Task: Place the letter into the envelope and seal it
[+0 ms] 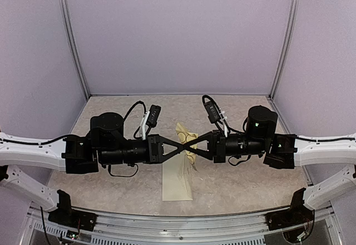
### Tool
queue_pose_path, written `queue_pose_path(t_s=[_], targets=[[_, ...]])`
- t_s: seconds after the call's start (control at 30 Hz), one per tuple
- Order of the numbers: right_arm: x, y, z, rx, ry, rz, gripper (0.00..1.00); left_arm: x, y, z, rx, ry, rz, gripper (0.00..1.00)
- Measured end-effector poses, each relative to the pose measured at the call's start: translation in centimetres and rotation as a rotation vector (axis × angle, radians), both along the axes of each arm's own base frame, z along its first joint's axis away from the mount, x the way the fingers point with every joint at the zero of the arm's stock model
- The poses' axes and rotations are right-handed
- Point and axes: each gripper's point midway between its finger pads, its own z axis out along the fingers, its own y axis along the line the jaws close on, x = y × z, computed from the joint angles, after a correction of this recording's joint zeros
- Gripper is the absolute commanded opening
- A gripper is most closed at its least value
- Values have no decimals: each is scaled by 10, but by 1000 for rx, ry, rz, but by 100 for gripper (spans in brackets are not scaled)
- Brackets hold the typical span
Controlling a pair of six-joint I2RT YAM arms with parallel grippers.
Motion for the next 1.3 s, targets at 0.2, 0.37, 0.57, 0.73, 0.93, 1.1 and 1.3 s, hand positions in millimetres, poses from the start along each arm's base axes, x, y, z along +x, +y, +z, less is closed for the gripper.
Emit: queue_pose_path(t_s=[0.2,0.37,0.57,0.73,0.93,1.1,1.3], targets=[[0,0,0,-1,1,-2,0,0,-1,-1,2,1,1,0],[3,0,-1,-3,0,-14,0,3,-1,-1,20,7,15,0],[5,-1,-2,-7,2,-26,0,6,-2,-5,36,19,29,0],[3,-1,-1,-4,1,-16,0,11,-4,-16,73,39,51,0],[0,-3,6,13,-9,-10,0,13,-2,-22,92,56,63,0],[0,-3,7,16,-11,-12,0,13,-1,-24,99,61,65,0],[4,-7,11,25,-19,-46,0,14,5,-24,97,54,84,0]])
